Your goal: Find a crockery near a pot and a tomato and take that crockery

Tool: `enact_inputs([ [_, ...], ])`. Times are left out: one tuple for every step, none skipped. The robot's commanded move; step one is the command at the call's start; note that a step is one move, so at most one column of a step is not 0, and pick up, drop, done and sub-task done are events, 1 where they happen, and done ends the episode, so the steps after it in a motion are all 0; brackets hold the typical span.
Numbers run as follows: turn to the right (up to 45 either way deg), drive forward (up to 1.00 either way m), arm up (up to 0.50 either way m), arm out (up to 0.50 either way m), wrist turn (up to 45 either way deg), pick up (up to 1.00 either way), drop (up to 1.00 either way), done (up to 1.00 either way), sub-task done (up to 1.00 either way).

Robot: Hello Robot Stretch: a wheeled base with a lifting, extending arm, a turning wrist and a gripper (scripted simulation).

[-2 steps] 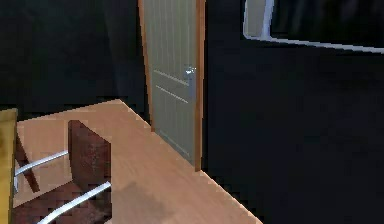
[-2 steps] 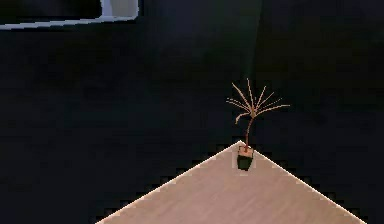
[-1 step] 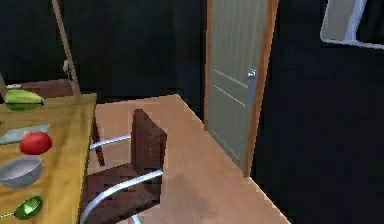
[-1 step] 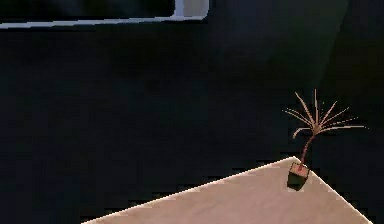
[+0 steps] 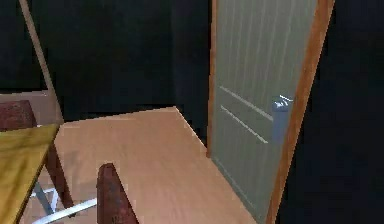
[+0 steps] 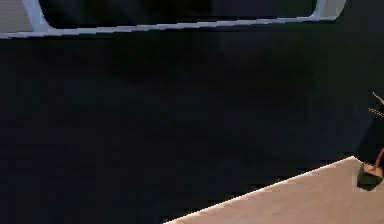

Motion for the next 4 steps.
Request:
enact_inputs([
  [-45.0, 0.00, 0.00, 0.00, 0.0, 0.00, 0.00, 0.00, 0.00],
  [-45.0, 0.00, 0.00, 0.00, 0.0, 0.00, 0.00, 0.00, 0.00],
  [-45.0, 0.00, 0.00, 0.00, 0.0, 0.00, 0.00, 0.00, 0.00],
  [-27.0, 0.00, 0.00, 0.00, 0.0, 0.00, 0.00, 0.00, 0.00],
])
